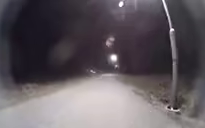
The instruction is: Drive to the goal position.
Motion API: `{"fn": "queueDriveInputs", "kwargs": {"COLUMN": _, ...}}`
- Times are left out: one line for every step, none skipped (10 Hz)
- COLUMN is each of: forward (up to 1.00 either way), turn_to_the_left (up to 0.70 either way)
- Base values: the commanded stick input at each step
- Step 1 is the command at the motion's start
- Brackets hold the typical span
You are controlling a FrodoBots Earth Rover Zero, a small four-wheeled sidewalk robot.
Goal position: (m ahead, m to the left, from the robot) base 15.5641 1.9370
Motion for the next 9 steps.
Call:
{"fn": "queueDriveInputs", "kwargs": {"forward": 1.00, "turn_to_the_left": 0.00}}
{"fn": "queueDriveInputs", "kwargs": {"forward": 1.00, "turn_to_the_left": 0.00}}
{"fn": "queueDriveInputs", "kwargs": {"forward": 1.00, "turn_to_the_left": 0.00}}
{"fn": "queueDriveInputs", "kwargs": {"forward": 1.00, "turn_to_the_left": 0.00}}
{"fn": "queueDriveInputs", "kwargs": {"forward": 1.00, "turn_to_the_left": 0.00}}
{"fn": "queueDriveInputs", "kwargs": {"forward": 1.00, "turn_to_the_left": 0.00}}
{"fn": "queueDriveInputs", "kwargs": {"forward": 1.00, "turn_to_the_left": 0.00}}
{"fn": "queueDriveInputs", "kwargs": {"forward": 1.00, "turn_to_the_left": 0.00}}
{"fn": "queueDriveInputs", "kwargs": {"forward": 1.00, "turn_to_the_left": 0.00}}
